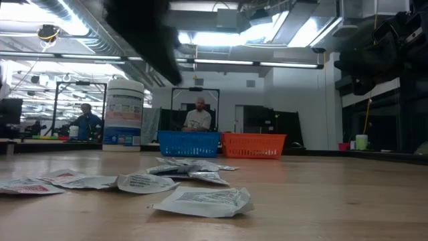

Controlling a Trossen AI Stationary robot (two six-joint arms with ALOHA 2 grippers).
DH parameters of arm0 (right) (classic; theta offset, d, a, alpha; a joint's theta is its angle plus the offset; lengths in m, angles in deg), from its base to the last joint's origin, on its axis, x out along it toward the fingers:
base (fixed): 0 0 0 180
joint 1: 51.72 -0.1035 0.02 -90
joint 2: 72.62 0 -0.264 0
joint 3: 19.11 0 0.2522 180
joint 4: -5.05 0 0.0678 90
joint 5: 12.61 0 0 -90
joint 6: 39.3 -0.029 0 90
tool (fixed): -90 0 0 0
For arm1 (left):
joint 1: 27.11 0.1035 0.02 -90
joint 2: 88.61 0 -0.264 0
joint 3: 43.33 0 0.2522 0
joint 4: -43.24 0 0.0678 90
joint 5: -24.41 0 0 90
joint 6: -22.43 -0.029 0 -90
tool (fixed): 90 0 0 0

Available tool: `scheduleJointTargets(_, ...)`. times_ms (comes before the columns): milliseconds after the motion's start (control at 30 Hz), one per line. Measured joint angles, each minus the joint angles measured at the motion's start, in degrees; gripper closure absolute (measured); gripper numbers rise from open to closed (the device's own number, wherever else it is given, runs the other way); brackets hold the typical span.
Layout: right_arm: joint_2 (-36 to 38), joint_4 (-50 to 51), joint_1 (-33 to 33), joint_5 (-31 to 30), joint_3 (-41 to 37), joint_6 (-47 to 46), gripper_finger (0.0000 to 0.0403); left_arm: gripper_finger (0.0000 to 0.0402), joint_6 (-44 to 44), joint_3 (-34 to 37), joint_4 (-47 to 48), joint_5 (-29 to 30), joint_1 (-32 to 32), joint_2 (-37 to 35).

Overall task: Pick & Place First Aid Supplies
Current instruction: Put the ointment pack into the blue bin

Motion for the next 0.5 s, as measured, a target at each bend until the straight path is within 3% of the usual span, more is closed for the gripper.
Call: scheduleJointTargets(500,0.01,0.00,0.00,-0.01,-0.02,0.02,0.0303,0.0270,8.01,0.01,5.19,2.03,-20.02,0.00)
